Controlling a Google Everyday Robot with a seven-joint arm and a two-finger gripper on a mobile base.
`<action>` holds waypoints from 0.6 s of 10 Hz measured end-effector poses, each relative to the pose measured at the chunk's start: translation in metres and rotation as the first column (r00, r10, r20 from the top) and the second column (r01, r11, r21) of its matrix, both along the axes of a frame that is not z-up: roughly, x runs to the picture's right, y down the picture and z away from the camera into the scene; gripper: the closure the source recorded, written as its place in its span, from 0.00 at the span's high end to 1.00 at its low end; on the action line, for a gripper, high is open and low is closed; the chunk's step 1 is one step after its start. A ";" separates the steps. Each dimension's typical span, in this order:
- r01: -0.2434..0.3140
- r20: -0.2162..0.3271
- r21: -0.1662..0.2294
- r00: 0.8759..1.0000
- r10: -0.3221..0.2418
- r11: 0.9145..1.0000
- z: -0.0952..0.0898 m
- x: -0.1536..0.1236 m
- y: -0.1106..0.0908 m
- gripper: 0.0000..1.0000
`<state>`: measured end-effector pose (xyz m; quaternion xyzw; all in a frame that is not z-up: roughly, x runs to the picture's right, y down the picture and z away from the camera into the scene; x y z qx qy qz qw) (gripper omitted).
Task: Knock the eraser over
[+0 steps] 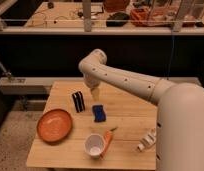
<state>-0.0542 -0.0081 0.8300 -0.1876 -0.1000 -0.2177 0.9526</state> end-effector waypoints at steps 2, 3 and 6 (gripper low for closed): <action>0.009 0.007 0.000 1.000 -0.009 1.000 0.006 -0.006 0.003 0.47; 0.011 0.009 0.000 1.000 -0.011 1.000 0.008 -0.007 0.004 0.40; 0.031 0.029 0.000 0.999 -0.031 1.000 0.016 -0.014 0.008 0.08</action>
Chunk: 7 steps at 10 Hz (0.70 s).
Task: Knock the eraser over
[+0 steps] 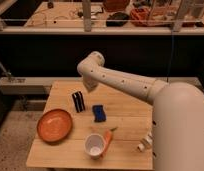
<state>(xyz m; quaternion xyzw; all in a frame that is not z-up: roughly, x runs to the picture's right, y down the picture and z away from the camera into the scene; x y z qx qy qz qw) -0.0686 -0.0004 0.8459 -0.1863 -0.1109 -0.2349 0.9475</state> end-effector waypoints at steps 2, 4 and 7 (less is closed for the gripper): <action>0.020 0.017 0.002 1.000 -0.020 1.000 0.004 -0.013 0.001 0.00; 0.039 0.030 0.005 0.999 -0.039 0.999 0.007 -0.017 0.004 0.00; 0.067 0.054 0.007 0.996 -0.067 0.998 0.010 -0.029 0.007 0.00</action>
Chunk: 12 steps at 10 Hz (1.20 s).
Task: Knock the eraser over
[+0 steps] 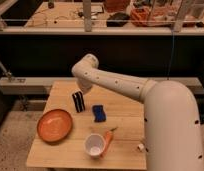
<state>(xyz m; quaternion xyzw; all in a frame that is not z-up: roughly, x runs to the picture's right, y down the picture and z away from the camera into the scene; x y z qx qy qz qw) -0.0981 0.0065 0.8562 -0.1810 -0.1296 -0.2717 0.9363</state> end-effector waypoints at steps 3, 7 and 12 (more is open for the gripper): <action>0.023 0.019 0.002 1.000 -0.023 1.000 0.000 -0.010 0.004 0.00; 0.046 0.035 0.007 0.998 -0.046 0.999 0.001 -0.016 0.006 0.00; 0.070 0.060 0.015 0.996 -0.071 0.997 0.002 -0.026 0.010 0.00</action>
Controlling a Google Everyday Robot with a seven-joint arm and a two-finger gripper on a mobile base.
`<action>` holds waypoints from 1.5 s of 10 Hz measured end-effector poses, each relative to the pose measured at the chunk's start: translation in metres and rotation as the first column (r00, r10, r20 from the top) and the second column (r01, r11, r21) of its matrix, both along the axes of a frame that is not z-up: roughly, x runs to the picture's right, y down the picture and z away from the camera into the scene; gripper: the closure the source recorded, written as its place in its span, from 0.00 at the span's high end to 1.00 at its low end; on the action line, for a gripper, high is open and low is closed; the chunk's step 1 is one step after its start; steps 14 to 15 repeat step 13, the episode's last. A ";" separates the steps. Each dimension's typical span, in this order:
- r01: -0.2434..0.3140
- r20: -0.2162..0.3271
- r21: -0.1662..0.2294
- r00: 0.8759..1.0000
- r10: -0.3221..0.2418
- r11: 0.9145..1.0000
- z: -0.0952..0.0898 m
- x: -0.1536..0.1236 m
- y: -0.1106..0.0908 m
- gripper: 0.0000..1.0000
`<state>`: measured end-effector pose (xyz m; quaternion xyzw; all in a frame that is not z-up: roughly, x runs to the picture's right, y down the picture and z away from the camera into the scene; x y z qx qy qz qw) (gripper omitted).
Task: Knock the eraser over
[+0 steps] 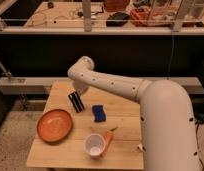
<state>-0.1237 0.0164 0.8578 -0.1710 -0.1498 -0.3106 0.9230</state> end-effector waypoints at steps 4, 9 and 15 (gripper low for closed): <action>0.016 0.021 0.005 1.000 -0.016 1.000 0.000 -0.008 0.002 0.00; 0.029 0.042 0.013 0.999 -0.029 1.000 0.000 -0.012 0.002 0.00; 0.035 0.057 0.019 0.998 -0.036 0.999 0.001 -0.016 0.004 0.00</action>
